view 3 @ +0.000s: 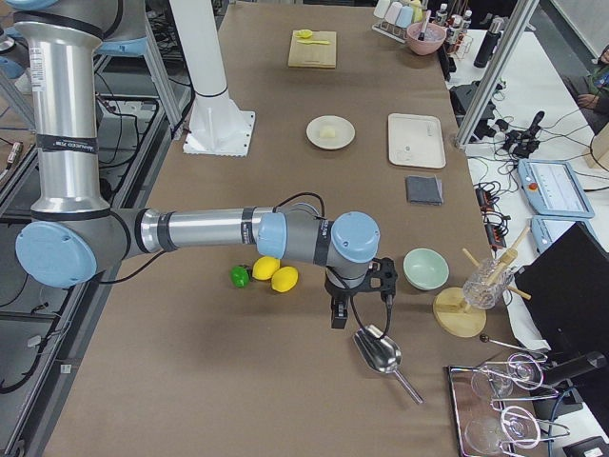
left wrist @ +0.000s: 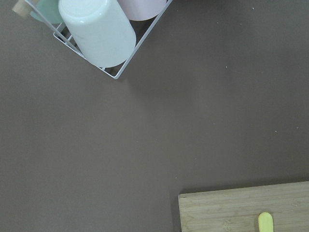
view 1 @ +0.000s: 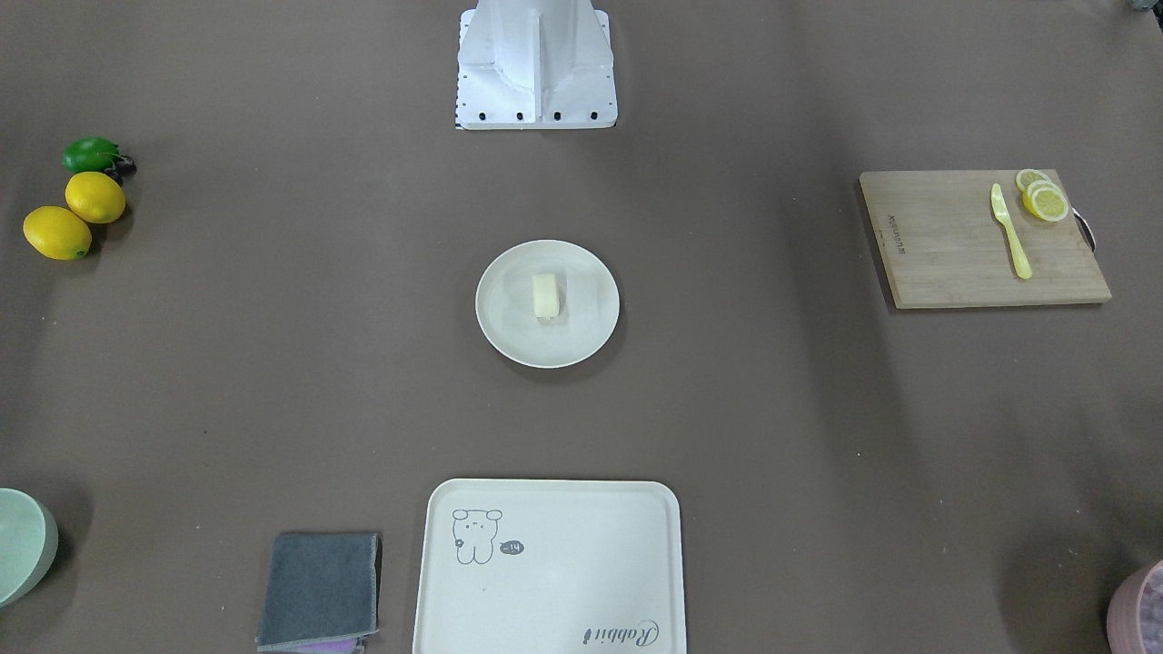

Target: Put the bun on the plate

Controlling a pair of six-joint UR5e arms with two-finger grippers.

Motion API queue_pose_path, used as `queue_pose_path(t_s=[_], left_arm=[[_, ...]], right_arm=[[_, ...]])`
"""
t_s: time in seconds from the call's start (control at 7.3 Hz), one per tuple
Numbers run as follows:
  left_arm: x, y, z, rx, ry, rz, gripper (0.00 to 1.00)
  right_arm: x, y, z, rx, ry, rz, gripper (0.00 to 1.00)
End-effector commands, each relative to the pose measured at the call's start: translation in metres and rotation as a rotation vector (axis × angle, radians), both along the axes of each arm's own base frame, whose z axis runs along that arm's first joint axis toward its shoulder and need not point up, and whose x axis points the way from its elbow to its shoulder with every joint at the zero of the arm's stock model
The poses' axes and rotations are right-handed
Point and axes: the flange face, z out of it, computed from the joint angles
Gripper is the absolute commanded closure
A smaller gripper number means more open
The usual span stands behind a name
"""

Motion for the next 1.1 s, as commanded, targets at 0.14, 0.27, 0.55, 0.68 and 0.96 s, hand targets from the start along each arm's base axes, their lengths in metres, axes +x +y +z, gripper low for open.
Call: queue_pose_path(t_s=[0.14,0.27,0.55,0.68,0.96], left_arm=[[0.000,-0.001,-0.001,0.003,0.001,0.001,0.02],[-0.001,-0.001,-0.005,0.011,0.004,-0.001,0.02],[-0.001,-0.004,-0.009,0.019,0.003,-0.001,0.02],[-0.001,-0.006,-0.012,0.024,0.003,-0.002,0.02],[0.000,-0.007,-0.015,0.028,0.005,-0.002,0.02]], right_arm=[[-0.001,-0.010,0.001,0.000,0.006,-0.003,0.00],[0.000,-0.009,0.005,-0.008,0.009,-0.004,0.00],[-0.001,-0.006,0.008,-0.014,0.009,-0.004,0.00],[-0.001,-0.004,0.010,-0.017,0.005,-0.004,0.00],[-0.001,-0.003,0.011,-0.020,0.002,-0.003,0.00]])
